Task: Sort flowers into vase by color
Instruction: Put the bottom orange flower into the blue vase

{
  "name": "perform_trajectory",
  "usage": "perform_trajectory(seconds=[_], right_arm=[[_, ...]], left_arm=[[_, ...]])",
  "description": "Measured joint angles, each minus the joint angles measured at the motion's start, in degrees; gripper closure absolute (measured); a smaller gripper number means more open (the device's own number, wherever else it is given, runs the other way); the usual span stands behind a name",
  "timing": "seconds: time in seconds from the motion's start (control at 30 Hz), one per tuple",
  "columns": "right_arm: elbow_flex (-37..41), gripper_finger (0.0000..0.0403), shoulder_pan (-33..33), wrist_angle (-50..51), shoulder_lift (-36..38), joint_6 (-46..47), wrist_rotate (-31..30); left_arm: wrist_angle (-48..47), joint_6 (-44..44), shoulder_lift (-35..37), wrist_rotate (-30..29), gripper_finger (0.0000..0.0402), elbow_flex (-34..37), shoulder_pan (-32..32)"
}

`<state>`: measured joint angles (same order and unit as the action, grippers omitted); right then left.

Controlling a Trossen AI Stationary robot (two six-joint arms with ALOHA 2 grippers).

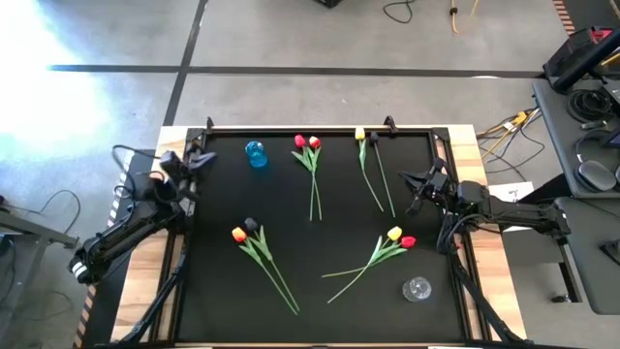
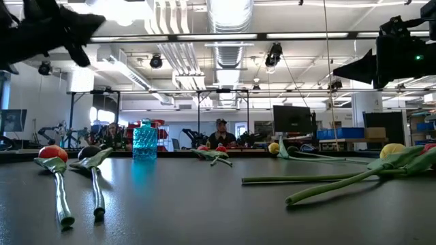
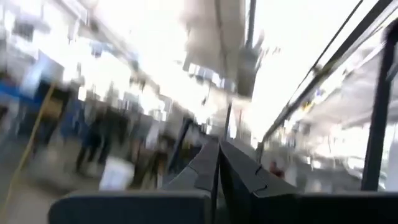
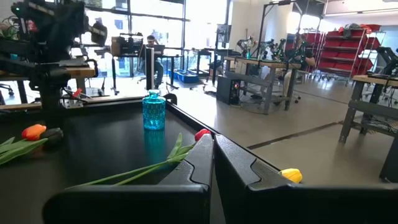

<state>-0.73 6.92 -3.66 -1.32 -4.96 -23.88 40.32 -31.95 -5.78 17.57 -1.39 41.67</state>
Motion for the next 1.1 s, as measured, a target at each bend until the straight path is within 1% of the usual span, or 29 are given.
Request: perform_trajectory(seconds=[0.03,0.1,0.17,0.23,0.3,0.37,0.47,0.57,0.6,0.73,0.8,0.87,0.93,1.03,1.1], right_arm=[[0.0,0.0394,0.0,0.0,0.0,0.0,0.0],[0.0,0.0394,0.0,0.0,0.0,0.0,0.0],[0.0,0.0394,0.0,0.0,0.0,0.0,0.0],[0.0,0.0394,0.0,0.0,0.0,0.0,0.0],[0.0,0.0394,0.0,0.0,0.0,0.0,0.0],[0.0,0.0394,0.0,0.0,0.0,0.0,0.0],[0.0,0.0394,0.0,0.0,0.0,0.0,0.0],[0.0,0.0394,0.0,0.0,0.0,0.0,0.0],[0.0,0.0394,0.0,0.0,0.0,0.0,0.0],[0.0,0.0394,0.0,0.0,0.0,0.0,0.0],[0.0,0.0394,0.0,0.0,0.0,0.0,0.0],[0.0,0.0394,0.0,0.0,0.0,0.0,0.0],[0.0,0.0394,0.0,0.0,0.0,0.0,0.0],[0.0,0.0394,0.0,0.0,0.0,0.0,0.0],[0.0,0.0394,0.0,0.0,0.0,0.0,0.0]], left_arm=[[1.6,0.1,0.0,-0.4,0.0402,-0.3,0.0],[0.5,0.6,0.0,0.7,0.0402,-2.5,0.0],[-5.3,-0.5,-0.6,4.2,0.0402,-6.0,0.0],[-13.8,-3.0,-2.6,6.7,0.0402,-10.1,-0.1],[-20.5,-3.2,-5.6,8.3,0.0402,-14.1,-0.2],[-24.2,-2.6,-9.4,9.0,0.0402,-17.7,-0.7],[-27.9,1.7,-15.5,8.9,0.0402,-22.7,-2.3],[-28.9,8.7,-20.9,7.6,0.0402,-27.1,-6.0],[-29.9,11.3,-22.3,5.9,0.0402,-28.6,-7.6],[-37.0,19.0,-27.9,-4.1,0.0402,-34.6,-15.4],[-39.9,21.1,-30.8,-8.3,0.0402,-36.8,-20.5],[-40.9,22.8,-33.6,-13.3,0.0402,-37.9,-26.5],[-42.1,25.4,-36.1,-19.9,0.0402,-38.1,-33.2],[-41.5,26.2,-39.4,-33.5,0.0402,-35.6,-42.6],[-37.4,25.7,-41.5,-38.0,0.0402,-32.8,-47.7]])
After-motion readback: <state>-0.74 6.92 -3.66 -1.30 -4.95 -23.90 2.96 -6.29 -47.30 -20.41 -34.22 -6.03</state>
